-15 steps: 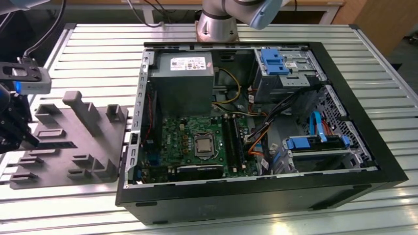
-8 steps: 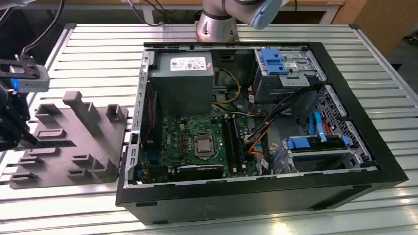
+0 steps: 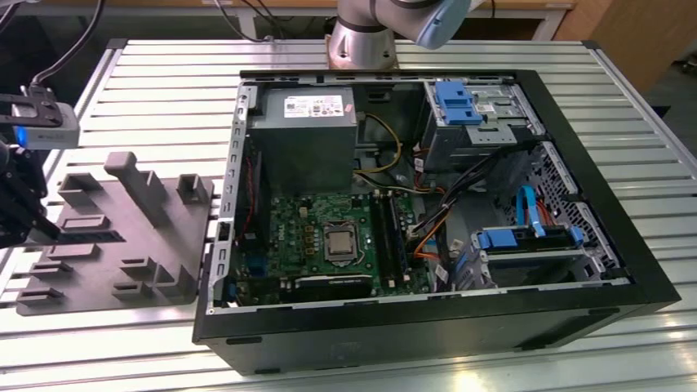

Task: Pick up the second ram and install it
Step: 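Pick up the second ram and move it above second insertion slot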

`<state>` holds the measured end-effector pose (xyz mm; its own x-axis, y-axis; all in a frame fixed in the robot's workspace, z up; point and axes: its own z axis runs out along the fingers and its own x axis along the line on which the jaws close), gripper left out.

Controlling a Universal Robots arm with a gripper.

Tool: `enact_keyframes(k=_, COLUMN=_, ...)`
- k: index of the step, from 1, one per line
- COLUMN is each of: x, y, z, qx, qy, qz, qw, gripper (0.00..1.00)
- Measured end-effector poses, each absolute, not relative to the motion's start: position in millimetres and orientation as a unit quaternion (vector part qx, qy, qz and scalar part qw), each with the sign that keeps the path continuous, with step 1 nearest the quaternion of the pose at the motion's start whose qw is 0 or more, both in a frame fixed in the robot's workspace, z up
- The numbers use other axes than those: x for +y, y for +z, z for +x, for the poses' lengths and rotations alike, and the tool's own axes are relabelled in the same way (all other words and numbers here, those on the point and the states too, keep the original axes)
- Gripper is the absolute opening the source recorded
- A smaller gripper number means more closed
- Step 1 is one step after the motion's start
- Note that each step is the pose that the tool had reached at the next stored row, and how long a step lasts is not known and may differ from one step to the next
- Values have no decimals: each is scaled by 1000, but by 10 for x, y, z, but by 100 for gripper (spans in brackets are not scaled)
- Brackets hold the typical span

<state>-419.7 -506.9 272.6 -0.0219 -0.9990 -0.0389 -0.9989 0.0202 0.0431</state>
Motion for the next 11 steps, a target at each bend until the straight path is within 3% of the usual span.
enact_keyframes(k=11, x=-5069, y=2806, z=-4197, qx=-714, qy=-31, qz=699, qw=-2, gripper=12)
